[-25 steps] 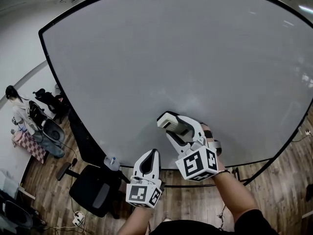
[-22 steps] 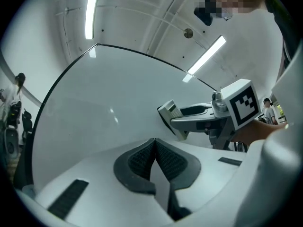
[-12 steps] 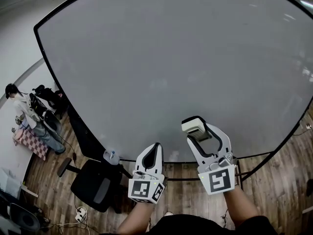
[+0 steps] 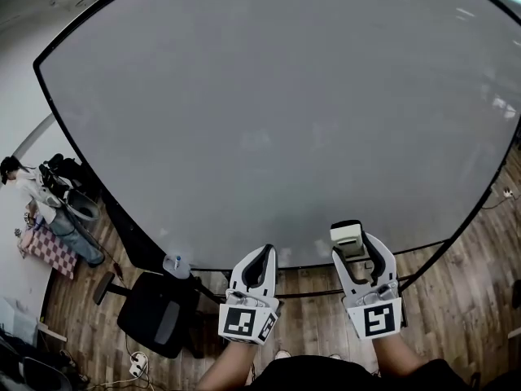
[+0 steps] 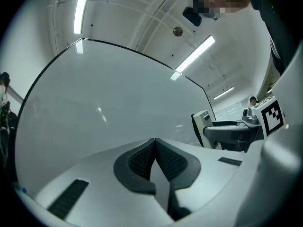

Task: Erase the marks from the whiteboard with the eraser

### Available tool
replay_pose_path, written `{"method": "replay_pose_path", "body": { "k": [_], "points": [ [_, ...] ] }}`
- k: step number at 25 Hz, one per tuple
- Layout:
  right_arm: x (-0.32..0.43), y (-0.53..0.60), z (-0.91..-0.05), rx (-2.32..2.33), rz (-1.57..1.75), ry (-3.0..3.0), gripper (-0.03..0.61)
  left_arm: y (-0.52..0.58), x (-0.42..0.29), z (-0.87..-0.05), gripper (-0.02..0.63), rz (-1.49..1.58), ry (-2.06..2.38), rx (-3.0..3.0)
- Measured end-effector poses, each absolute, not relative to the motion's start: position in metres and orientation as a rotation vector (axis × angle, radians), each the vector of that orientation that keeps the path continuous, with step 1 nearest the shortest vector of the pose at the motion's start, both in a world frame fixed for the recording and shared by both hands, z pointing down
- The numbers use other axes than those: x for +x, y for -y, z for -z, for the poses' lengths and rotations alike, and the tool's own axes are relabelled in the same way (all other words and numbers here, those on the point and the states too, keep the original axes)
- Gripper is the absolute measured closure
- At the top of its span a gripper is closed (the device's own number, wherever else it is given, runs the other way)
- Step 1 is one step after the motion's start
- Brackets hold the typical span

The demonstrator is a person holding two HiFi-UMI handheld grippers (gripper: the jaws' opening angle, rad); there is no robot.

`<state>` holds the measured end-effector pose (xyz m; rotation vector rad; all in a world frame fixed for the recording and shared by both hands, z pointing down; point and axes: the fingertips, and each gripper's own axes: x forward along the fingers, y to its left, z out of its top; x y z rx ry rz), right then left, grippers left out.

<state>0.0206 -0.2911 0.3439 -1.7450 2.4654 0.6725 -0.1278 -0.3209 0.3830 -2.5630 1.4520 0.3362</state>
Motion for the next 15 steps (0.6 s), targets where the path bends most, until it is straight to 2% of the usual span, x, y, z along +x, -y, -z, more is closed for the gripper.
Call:
{"method": "replay_pose_path", "body": {
  "k": [15],
  "points": [
    [0.037,0.287,-0.342,-1.754,-0.590,-2.404,0.328,0.319,-0.108,-0.387,0.595,-0.291,-1.399,-2.604]
  ]
}}
